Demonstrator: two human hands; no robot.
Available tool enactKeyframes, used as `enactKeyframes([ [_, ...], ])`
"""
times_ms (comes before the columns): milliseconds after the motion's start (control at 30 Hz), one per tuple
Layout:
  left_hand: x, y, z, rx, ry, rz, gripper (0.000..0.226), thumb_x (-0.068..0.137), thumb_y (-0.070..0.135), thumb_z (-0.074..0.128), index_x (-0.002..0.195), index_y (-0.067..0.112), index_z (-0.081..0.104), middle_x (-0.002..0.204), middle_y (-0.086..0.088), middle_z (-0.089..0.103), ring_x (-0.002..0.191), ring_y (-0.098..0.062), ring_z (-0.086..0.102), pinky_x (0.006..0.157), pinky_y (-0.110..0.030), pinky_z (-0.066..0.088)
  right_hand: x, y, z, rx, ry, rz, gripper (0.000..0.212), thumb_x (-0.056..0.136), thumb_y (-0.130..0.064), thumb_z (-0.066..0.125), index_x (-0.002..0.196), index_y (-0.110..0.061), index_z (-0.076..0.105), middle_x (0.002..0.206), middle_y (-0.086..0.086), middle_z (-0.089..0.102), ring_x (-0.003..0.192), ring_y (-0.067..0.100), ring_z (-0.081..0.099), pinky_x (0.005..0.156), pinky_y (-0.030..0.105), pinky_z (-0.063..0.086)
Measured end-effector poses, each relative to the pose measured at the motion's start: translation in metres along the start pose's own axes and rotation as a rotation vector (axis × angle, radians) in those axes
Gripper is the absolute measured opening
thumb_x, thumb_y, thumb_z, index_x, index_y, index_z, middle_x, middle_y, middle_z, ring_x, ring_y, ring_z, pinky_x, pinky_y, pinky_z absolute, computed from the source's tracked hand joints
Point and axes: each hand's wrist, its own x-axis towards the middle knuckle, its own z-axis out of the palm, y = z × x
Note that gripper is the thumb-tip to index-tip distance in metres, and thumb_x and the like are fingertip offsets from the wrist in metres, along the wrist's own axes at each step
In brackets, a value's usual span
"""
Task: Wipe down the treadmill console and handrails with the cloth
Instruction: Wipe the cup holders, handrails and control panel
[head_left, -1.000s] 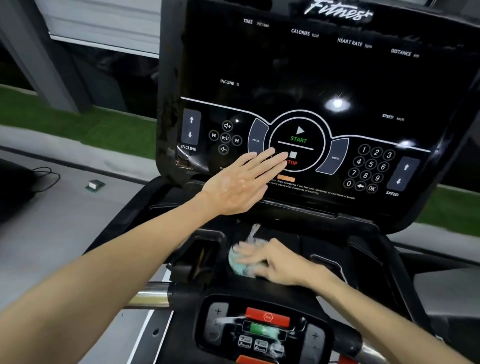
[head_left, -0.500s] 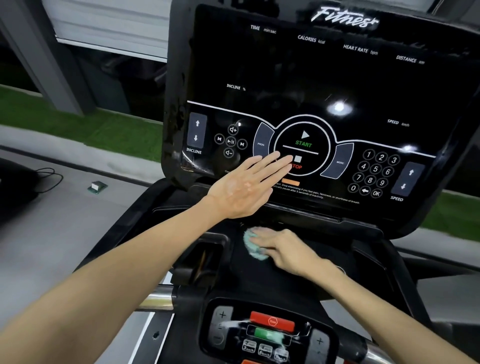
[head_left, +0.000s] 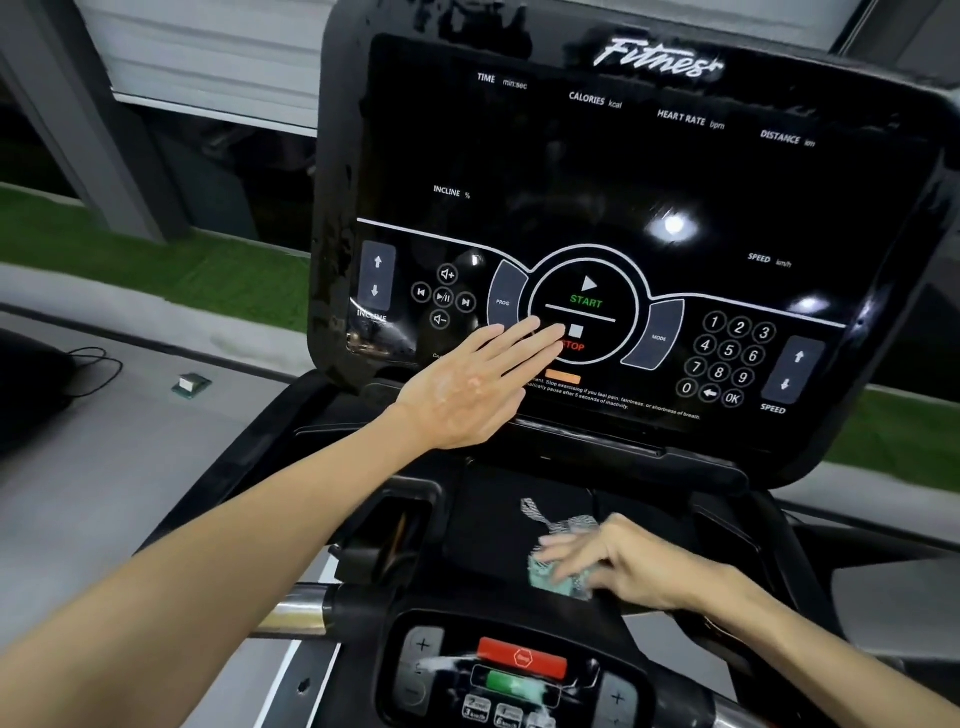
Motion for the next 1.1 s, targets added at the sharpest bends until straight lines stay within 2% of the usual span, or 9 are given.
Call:
enactKeyframes([
  [100, 0.001, 0.0, 0.0, 0.0, -0.004, -0.013, 0.061, 0.1, 0.027, 0.032, 0.154, 0.006, 0.013, 0.163, -0.008, 0.009, 0.149, -0.026, 0.012, 0.118, -0.04, 0.016, 0.004, 0.006, 0.001, -0.115, 0.047, -0.025, 0.03, 0.094, -0.008, 0.059, 0.12, -0.02, 0.068, 0.135, -0.019, 0.047, 0.134, -0.008, 0.032, 0.116, 0.016, 0.02],
  [200, 0.0, 0.002, 0.0, 0.013, -0.01, -0.015, 0.061, 0.1, 0.028, 0.033, 0.154, 0.006, 0.015, 0.163, -0.008, 0.009, 0.149, -0.026, 0.012, 0.118, -0.04, 0.015, 0.037, -0.003, -0.002, -0.22, 0.206, -0.041, 0.034, 0.094, -0.005, 0.057, 0.126, -0.013, 0.063, 0.141, -0.007, 0.047, 0.135, 0.005, 0.036, 0.113, 0.009, 0.019],
  [333, 0.001, 0.002, -0.002, 0.024, -0.021, -0.016, 0.062, 0.099, 0.028, 0.033, 0.154, 0.007, 0.014, 0.163, -0.008, 0.008, 0.149, -0.026, 0.011, 0.118, -0.041, 0.015, 0.078, -0.024, 0.011, -0.255, 0.366, -0.061, 0.037, 0.088, -0.005, 0.057, 0.124, -0.009, 0.064, 0.138, 0.006, 0.055, 0.132, 0.021, 0.047, 0.113, 0.027, 0.034],
  [567, -0.002, 0.001, -0.002, 0.028, -0.042, -0.016, 0.062, 0.099, 0.028, 0.03, 0.155, 0.008, 0.012, 0.163, -0.008, 0.005, 0.15, -0.025, 0.009, 0.118, -0.04, 0.014, 0.056, -0.037, 0.021, 0.016, 0.004, -0.058, 0.034, 0.087, 0.001, 0.065, 0.12, -0.007, 0.065, 0.136, 0.007, 0.055, 0.128, -0.001, 0.039, 0.105, 0.003, 0.023],
  [700, -0.001, 0.001, -0.001, 0.033, -0.033, -0.019, 0.062, 0.099, 0.027, 0.032, 0.154, 0.007, 0.013, 0.163, -0.008, 0.007, 0.15, -0.026, 0.011, 0.117, -0.04, 0.017, 0.021, -0.009, -0.005, -0.09, 0.091, 0.02, 0.03, 0.088, 0.002, 0.063, 0.116, -0.007, 0.069, 0.134, 0.007, 0.057, 0.128, 0.004, 0.043, 0.105, 0.002, 0.022],
  [800, -0.001, 0.002, 0.0, 0.031, -0.03, -0.029, 0.062, 0.099, 0.027, 0.032, 0.154, 0.007, 0.013, 0.163, -0.008, 0.007, 0.15, -0.025, 0.01, 0.118, -0.04, 0.017, 0.009, 0.01, -0.011, -0.37, 0.23, 0.05, 0.036, 0.087, 0.004, 0.055, 0.115, -0.013, 0.07, 0.133, 0.002, 0.06, 0.128, 0.015, 0.05, 0.108, 0.015, 0.033],
  [867, -0.001, 0.003, 0.0, 0.04, -0.038, -0.033, 0.062, 0.099, 0.027, 0.031, 0.155, 0.007, 0.011, 0.163, -0.008, 0.005, 0.15, -0.025, 0.009, 0.118, -0.04, 0.015, 0.017, 0.006, -0.006, -0.486, 0.277, 0.044, 0.036, 0.082, -0.001, 0.046, 0.107, -0.017, 0.068, 0.123, -0.002, 0.063, 0.116, 0.021, 0.058, 0.094, 0.033, 0.049],
  [933, -0.001, 0.003, 0.0, 0.046, -0.038, -0.032, 0.062, 0.099, 0.027, 0.03, 0.155, 0.007, 0.01, 0.163, -0.008, 0.005, 0.15, -0.025, 0.009, 0.118, -0.04, 0.015, 0.032, -0.002, -0.003, -0.502, 0.341, 0.049, 0.04, 0.08, -0.007, 0.039, 0.108, -0.018, 0.066, 0.123, -0.002, 0.063, 0.11, 0.024, 0.061, 0.085, 0.037, 0.052],
  [1100, -0.001, 0.003, -0.003, 0.047, -0.035, -0.027, 0.063, 0.099, 0.026, 0.034, 0.155, 0.007, 0.012, 0.163, -0.008, 0.005, 0.15, -0.025, 0.009, 0.118, -0.04, 0.016, 0.05, -0.024, 0.002, -0.353, 0.307, -0.023, 0.039, 0.087, 0.002, 0.055, 0.122, -0.014, 0.066, 0.14, 0.0, 0.054, 0.128, 0.021, 0.051, 0.108, 0.032, 0.039],
])
